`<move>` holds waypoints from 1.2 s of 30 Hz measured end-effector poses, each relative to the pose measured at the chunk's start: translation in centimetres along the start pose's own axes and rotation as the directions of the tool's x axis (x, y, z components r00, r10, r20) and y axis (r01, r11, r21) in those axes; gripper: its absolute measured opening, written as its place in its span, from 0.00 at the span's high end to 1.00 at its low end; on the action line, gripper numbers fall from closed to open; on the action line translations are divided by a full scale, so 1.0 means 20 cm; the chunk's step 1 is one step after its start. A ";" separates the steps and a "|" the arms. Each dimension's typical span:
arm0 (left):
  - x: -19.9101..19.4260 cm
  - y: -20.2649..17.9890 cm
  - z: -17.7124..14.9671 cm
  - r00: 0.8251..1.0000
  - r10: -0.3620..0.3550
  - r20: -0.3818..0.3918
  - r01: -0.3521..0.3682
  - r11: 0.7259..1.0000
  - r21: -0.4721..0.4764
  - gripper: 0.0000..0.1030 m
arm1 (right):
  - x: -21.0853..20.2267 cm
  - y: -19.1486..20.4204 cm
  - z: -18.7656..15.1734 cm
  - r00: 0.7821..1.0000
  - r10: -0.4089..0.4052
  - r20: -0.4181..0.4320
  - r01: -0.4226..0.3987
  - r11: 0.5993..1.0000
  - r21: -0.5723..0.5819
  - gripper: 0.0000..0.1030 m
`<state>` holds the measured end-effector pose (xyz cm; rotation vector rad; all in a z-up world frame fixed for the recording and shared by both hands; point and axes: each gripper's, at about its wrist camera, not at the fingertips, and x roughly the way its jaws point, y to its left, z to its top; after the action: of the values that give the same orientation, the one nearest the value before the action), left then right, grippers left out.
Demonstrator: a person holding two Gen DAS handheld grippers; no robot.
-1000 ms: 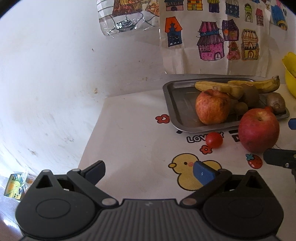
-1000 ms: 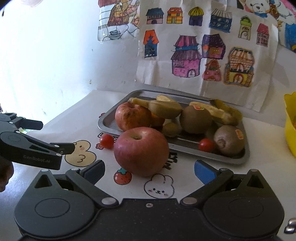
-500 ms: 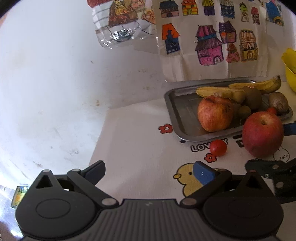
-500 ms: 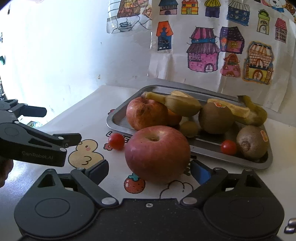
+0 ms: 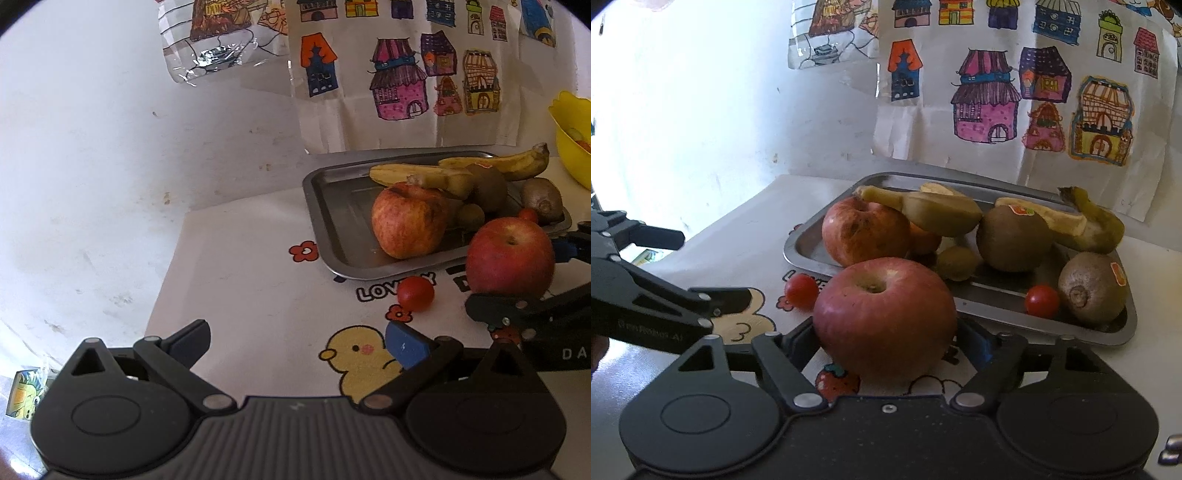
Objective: Organize fruits
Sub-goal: 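Grasp the large red apple with the right tool while the left tool approaches the cherry tomato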
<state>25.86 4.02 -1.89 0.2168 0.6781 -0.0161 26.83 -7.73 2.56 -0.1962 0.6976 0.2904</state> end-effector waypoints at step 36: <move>0.11 -0.15 0.06 0.960 -0.279 0.026 0.279 0.960 -0.003 0.59 | -0.14 -0.18 -0.10 1.000 -0.021 0.002 0.020 0.995 0.099 0.26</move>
<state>27.99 0.94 -2.93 0.1125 0.6789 -0.2865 24.81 -12.15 3.25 -0.1088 0.7051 0.2359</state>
